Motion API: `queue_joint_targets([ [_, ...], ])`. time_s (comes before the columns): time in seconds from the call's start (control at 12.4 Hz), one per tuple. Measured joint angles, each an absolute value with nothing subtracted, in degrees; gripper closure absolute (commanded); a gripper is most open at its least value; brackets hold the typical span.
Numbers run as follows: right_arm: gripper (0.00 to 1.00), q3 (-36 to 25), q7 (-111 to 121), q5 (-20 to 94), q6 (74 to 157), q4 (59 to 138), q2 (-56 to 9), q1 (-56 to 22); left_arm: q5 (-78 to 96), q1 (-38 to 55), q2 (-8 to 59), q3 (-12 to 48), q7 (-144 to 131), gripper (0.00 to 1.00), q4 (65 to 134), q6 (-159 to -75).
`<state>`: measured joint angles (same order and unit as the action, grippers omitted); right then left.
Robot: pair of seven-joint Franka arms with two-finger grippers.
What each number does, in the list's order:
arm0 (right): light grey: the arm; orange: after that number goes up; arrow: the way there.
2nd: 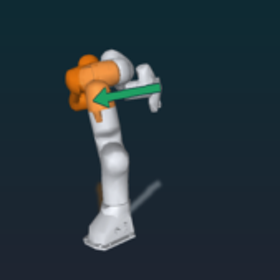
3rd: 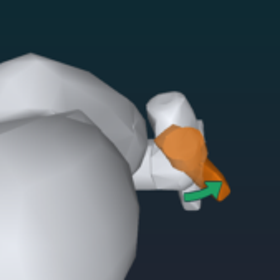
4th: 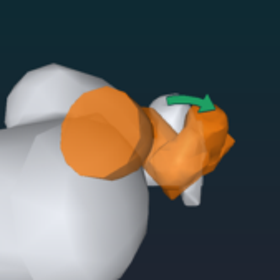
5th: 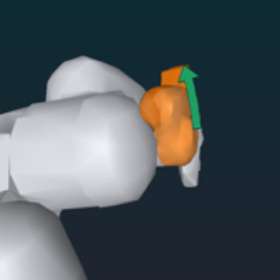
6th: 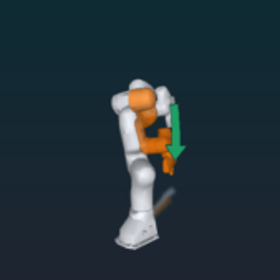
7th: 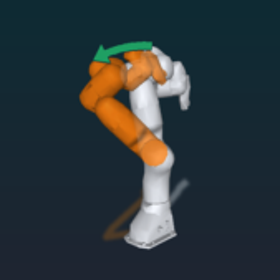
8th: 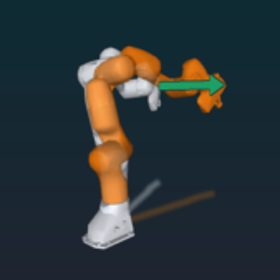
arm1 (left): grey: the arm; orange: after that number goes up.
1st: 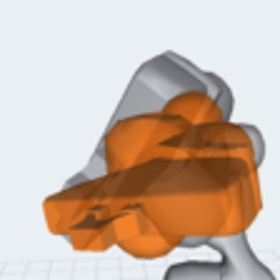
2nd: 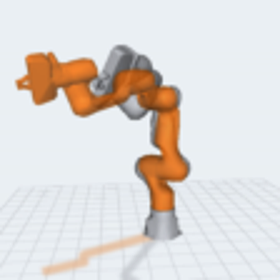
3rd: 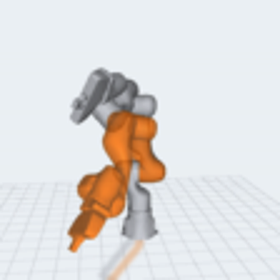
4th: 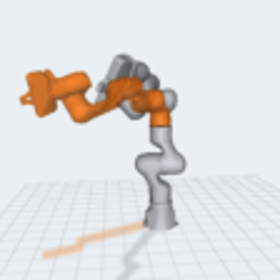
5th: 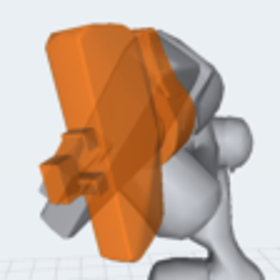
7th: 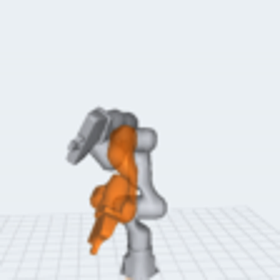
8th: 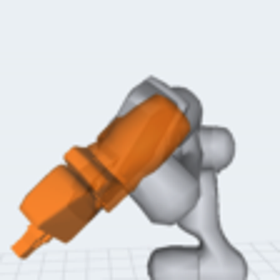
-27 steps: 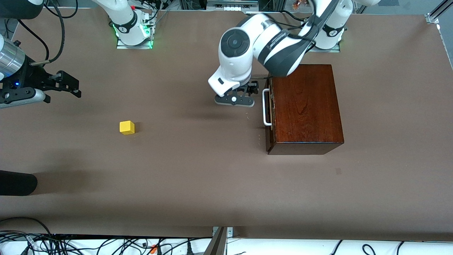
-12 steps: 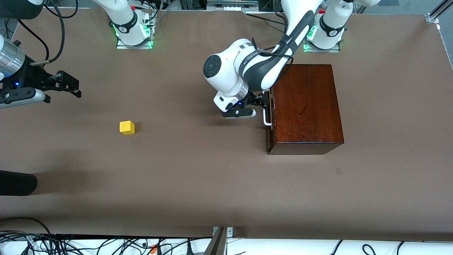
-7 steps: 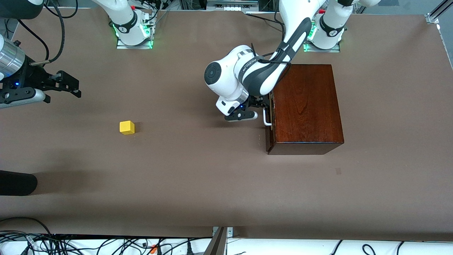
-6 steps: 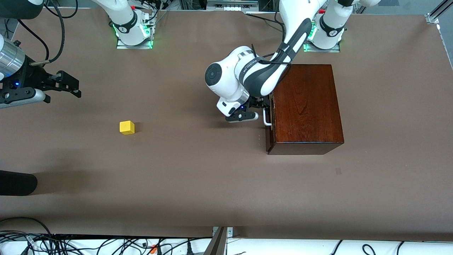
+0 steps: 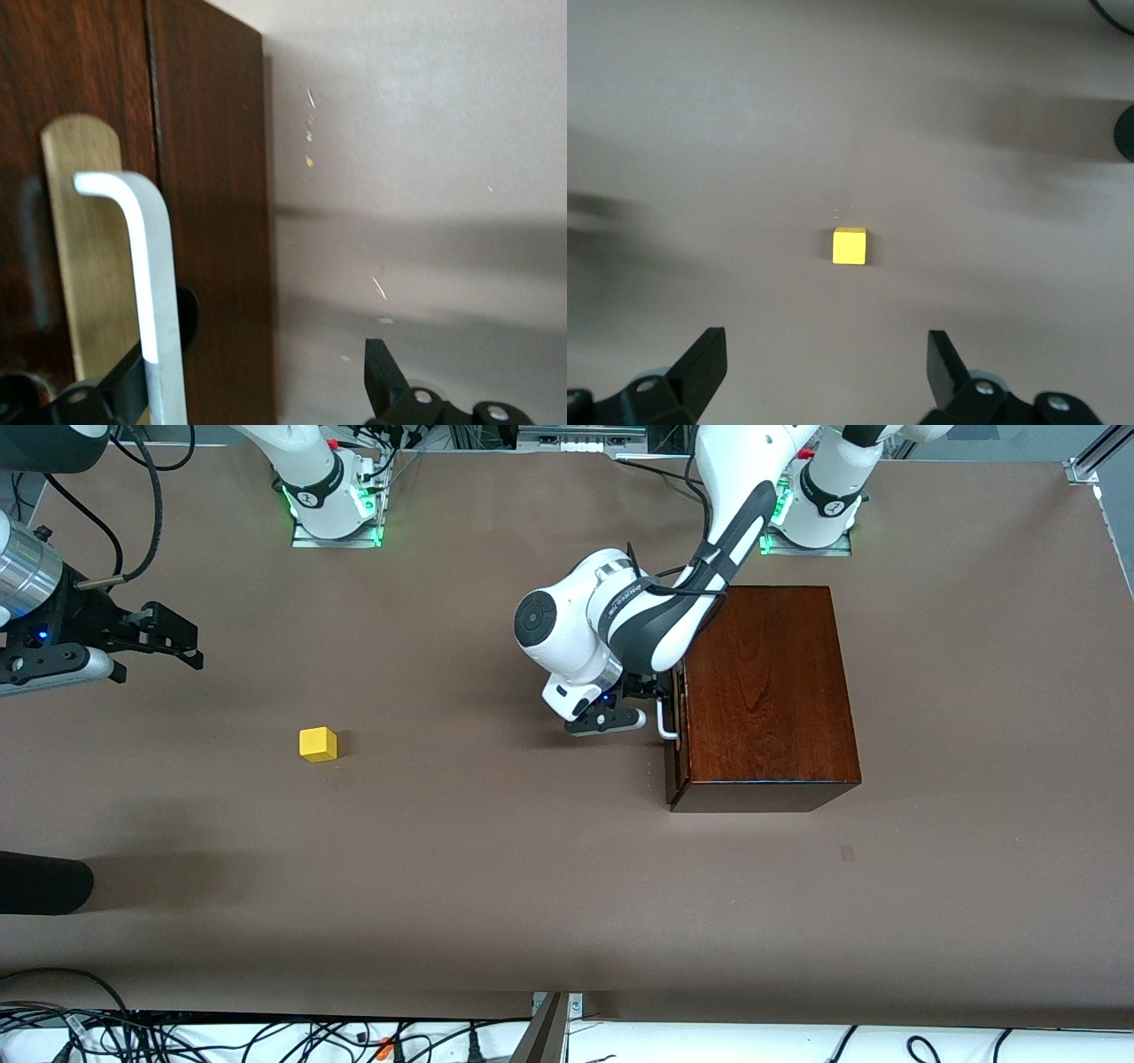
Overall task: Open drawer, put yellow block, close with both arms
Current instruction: 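Pull the drawer open by its handle with the left gripper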
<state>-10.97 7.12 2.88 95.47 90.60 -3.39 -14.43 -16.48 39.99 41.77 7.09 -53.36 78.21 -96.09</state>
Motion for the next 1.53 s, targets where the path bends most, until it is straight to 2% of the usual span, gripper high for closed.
queue_joint_targets([
  [0.4,0.00,-11.0,7.1,2.9,95.5,90.6,-3.4,-14.4,-8.8,39.2,41.3,6.1,-53.1,0.00,77.8,-98.3],
  [1.53,0.00,-11.0,7.1,2.9,95.5,90.6,-3.4,-14.4,-7.4,40.5,41.2,6.3,-52.5,0.00,77.7,-102.3],
])
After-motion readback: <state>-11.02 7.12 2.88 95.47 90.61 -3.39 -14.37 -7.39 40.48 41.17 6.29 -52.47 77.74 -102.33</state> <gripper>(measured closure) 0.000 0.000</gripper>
